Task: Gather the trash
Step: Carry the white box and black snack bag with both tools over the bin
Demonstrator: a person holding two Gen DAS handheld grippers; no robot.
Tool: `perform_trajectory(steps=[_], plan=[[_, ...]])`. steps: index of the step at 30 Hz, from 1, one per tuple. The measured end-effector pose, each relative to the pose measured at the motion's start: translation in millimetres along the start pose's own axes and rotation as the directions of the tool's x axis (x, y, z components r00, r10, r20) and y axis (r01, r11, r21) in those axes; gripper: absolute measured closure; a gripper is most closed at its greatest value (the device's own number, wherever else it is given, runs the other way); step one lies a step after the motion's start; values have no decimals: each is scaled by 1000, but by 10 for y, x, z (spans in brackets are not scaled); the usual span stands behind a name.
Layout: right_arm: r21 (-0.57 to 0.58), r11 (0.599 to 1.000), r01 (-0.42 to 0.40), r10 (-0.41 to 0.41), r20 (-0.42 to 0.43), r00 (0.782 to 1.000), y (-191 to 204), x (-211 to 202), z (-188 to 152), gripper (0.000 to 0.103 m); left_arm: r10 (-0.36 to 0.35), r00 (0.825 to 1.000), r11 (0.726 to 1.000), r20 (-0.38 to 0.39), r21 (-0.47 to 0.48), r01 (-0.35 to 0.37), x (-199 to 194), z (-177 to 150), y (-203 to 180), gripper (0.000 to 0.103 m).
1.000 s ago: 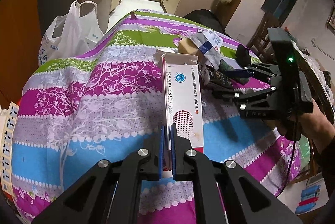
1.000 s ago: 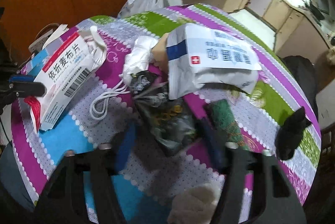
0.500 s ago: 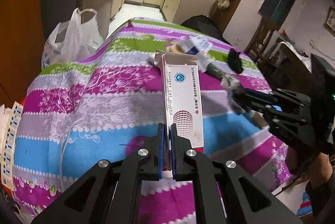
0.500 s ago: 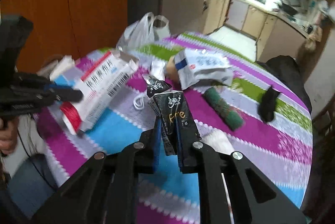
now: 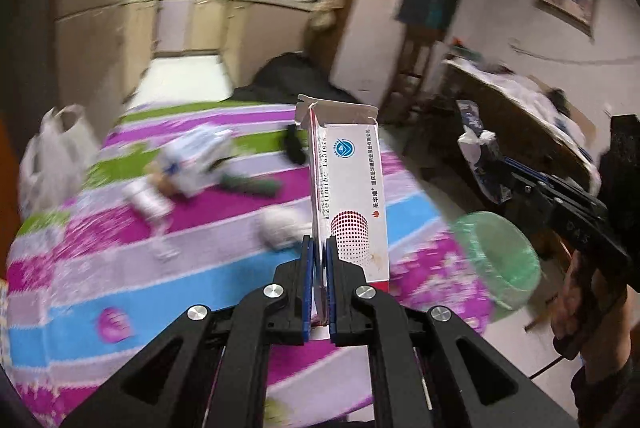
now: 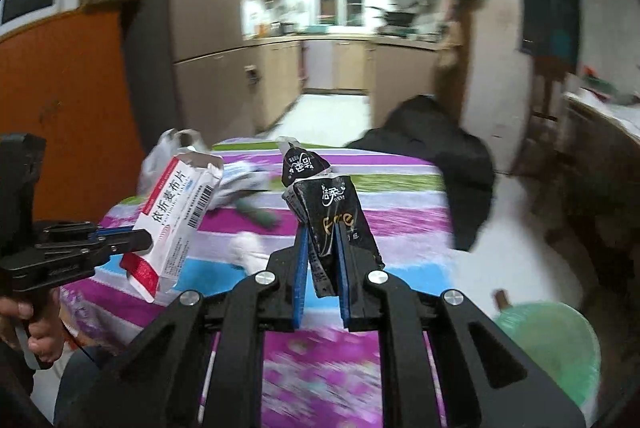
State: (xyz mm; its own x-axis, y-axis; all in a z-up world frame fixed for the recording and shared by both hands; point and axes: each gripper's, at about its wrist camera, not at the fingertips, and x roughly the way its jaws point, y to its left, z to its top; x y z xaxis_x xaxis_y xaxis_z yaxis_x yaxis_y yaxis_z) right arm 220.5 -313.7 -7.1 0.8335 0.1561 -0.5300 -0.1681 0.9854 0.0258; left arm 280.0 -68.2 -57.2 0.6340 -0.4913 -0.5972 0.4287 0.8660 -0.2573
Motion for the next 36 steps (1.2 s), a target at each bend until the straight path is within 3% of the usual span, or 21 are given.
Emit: perform_trajectory(steps=[10, 20, 26, 36], plan=[[144, 961, 237, -236, -22, 971, -1204, -736, -208, 91, -183, 983, 968, -18, 172, 183, 489, 368, -1675, 97], [326, 889, 322, -289, -149, 946, -2144, -846, -563, 91, -253, 960, 925, -122, 260, 277, 1297, 424, -2971, 97], [409, 852, 326, -257, -215, 942, -2480, -705, -764, 91, -242, 952, 918, -185, 275, 287, 1850, 322, -3358, 97], [473, 816, 332, -231, -259, 938, -2812, -687, -1111, 91, -215, 940, 925, -265, 253, 283, 2464, 62, -3365, 97]])
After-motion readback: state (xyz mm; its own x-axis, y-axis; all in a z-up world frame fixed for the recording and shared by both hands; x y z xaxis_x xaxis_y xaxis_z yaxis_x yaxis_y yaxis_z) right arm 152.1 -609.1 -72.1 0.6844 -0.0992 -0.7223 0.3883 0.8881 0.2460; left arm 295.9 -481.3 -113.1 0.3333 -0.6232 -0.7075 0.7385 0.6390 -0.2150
